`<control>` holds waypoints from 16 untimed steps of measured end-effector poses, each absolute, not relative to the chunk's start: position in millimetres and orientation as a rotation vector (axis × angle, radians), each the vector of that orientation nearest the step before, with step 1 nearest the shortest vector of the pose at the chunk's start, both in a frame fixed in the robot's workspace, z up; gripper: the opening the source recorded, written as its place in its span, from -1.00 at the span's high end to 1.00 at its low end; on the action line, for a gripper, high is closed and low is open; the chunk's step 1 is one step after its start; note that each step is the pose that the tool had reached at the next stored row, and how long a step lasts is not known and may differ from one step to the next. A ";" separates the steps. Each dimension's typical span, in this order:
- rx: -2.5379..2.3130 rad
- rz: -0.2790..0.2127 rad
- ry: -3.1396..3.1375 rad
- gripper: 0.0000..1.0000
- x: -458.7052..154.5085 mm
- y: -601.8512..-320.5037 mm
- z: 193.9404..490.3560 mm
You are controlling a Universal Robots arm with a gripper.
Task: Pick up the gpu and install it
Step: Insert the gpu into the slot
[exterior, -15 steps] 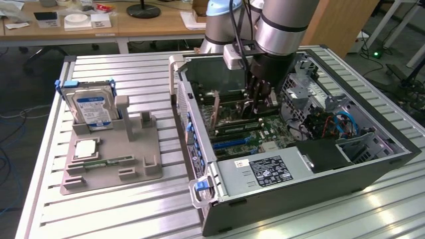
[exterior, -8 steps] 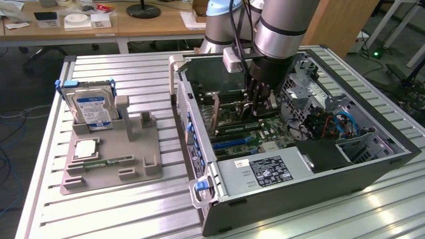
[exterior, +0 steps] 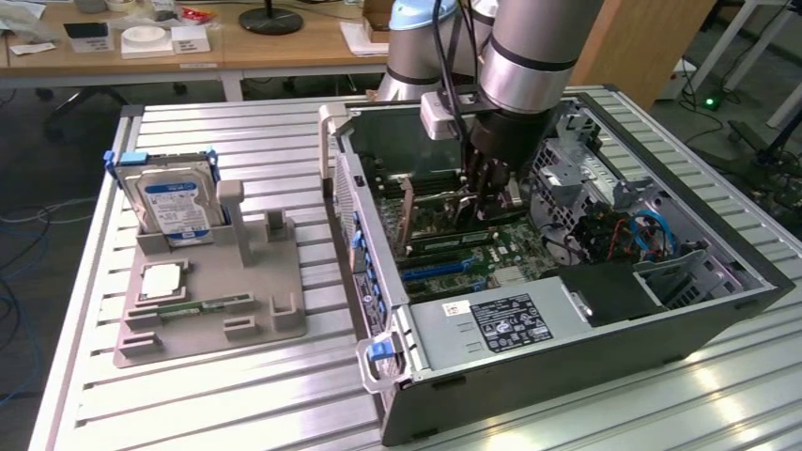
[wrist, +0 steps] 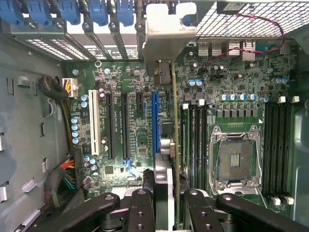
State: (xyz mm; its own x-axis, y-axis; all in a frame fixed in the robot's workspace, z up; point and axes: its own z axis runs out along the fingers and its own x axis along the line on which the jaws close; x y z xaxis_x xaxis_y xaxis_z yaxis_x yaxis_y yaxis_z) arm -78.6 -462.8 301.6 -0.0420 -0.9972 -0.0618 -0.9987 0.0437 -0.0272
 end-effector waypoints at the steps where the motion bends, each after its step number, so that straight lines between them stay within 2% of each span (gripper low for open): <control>1: -2.129 0.036 2.223 0.44 -78.6 -462.8 301.5; 16: -2.126 0.037 2.227 0.44 -83.2 -462.7 298.6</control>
State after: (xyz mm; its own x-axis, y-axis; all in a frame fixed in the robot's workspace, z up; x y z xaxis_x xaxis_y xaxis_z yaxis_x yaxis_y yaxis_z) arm -83.2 -462.7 298.6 -0.0456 -0.9970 -0.0618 -0.9986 0.0473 -0.0257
